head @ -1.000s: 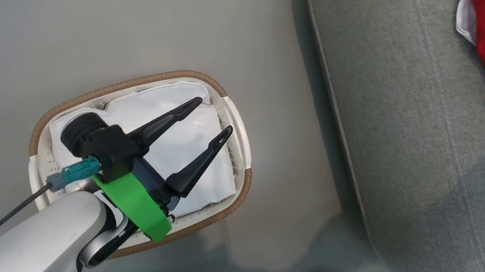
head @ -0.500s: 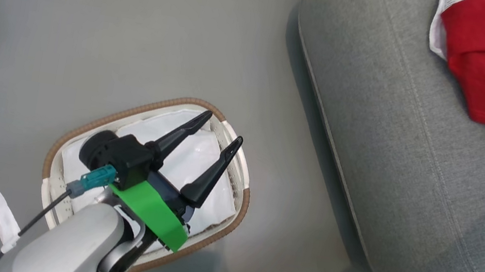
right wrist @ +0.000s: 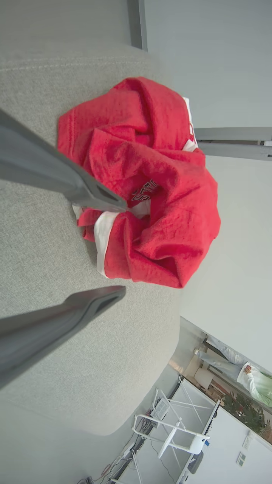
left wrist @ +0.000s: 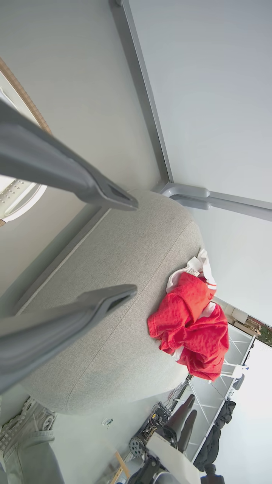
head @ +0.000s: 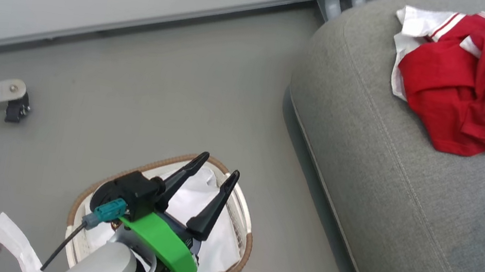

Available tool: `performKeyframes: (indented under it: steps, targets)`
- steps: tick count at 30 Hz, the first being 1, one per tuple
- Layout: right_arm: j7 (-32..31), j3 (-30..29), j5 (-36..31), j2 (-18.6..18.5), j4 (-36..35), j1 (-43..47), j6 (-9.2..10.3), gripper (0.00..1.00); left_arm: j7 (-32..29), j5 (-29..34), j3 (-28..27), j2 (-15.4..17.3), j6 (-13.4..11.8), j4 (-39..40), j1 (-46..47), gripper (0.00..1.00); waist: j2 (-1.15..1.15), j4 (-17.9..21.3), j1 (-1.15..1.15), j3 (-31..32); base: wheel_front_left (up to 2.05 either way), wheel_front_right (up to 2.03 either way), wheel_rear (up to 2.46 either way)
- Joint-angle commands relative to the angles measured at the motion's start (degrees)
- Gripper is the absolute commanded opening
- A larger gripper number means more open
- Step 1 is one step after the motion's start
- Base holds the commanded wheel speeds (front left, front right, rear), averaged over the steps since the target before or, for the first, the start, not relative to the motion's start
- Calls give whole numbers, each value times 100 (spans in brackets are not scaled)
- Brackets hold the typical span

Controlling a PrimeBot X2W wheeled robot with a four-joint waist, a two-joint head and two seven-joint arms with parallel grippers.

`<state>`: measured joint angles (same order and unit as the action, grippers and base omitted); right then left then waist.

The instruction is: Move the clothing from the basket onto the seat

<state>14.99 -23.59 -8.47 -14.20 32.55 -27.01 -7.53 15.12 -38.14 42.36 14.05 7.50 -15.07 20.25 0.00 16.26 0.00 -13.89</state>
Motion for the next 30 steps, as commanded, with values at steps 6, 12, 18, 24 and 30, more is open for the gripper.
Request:
performKeyframes:
  steps: [6, 12, 18, 24, 30]
  targets:
    - [27, 404, 422, 436, -641, 527, 8, 100, 3, 184, -211, -131, -2, -81, -317, 100, 0, -224, 0, 716, 0, 0, 0]
    - [28, 822, 572, 819, -1029, 713, 8, 100, 4, 376, -624, -184, -2, -125, -489, 100, 0, -417, 0, 825, 0, 0, 0]
    - [28, 1217, 827, 1058, -1185, 883, 8, 100, 3, 772, -1374, -232, -2, -248, -690, 100, 0, -691, 0, 858, 0, 0, 0]
    - [28, 1431, 983, 1117, -1189, 1023, 8, 100, 4, 1120, -2115, -312, -2, -427, -880, 100, 0, -999, 0, 872, 0, 0, 0]
    - [27, 1759, 1309, 1114, -1096, 1129, 8, 100, 3, 1467, -2863, -394, -2, -558, -1152, 100, 0, -1218, 0, 901, 0, 0, 0]
